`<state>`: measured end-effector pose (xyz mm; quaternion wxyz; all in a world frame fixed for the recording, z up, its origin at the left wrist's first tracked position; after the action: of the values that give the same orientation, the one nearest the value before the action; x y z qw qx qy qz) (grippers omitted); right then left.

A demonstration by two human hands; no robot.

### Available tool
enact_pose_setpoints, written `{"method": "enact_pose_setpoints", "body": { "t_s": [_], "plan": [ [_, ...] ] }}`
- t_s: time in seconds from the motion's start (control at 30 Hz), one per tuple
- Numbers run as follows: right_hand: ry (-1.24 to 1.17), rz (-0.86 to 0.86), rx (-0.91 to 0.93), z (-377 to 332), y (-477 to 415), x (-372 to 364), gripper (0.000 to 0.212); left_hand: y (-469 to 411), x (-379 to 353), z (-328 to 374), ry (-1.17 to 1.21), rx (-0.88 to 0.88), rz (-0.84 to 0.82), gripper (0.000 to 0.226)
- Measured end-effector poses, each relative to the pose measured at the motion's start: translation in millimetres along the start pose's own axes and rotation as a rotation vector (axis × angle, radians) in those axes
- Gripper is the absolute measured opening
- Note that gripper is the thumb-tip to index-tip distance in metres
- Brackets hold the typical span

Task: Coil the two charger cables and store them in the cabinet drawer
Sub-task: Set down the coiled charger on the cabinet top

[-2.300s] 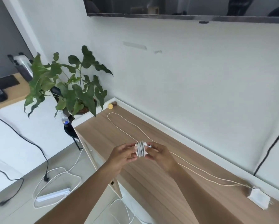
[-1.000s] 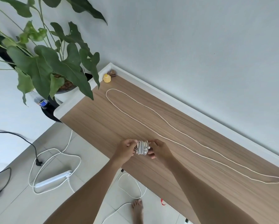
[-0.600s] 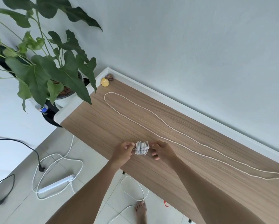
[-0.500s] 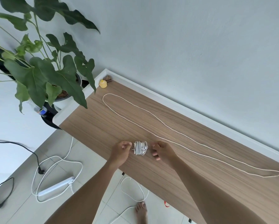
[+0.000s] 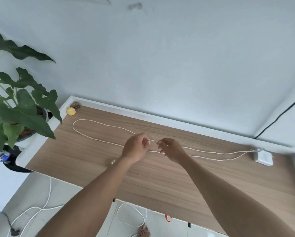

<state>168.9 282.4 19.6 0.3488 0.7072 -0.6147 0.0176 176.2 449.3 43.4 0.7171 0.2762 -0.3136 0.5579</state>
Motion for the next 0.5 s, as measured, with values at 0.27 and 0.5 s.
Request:
{"method": "enact_pose_setpoints", "body": {
  "t_s": [0.27, 0.5],
  "plan": [
    [-0.041, 0.308, -0.090, 77, 50, 148, 0.018, -40, -89, 155, -0.045, -0.273, -0.195, 0.008],
    [-0.138, 0.491, -0.260, 185, 88, 253, 0.019, -48, -191, 264, -0.045, -0.384, -0.383, 0.009]
  ]
}}
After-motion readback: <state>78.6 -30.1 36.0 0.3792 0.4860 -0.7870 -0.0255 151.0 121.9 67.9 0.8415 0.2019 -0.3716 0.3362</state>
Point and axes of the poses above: each hand's wrist, its own y-axis away from the middle knuckle, its own x-axis out of the back of the hand, z = x × y, the point moved 4 cm from there along -y, towards the middle knuckle, and after that the axes turned 6 degrees about -x, right-handed, at the moved point
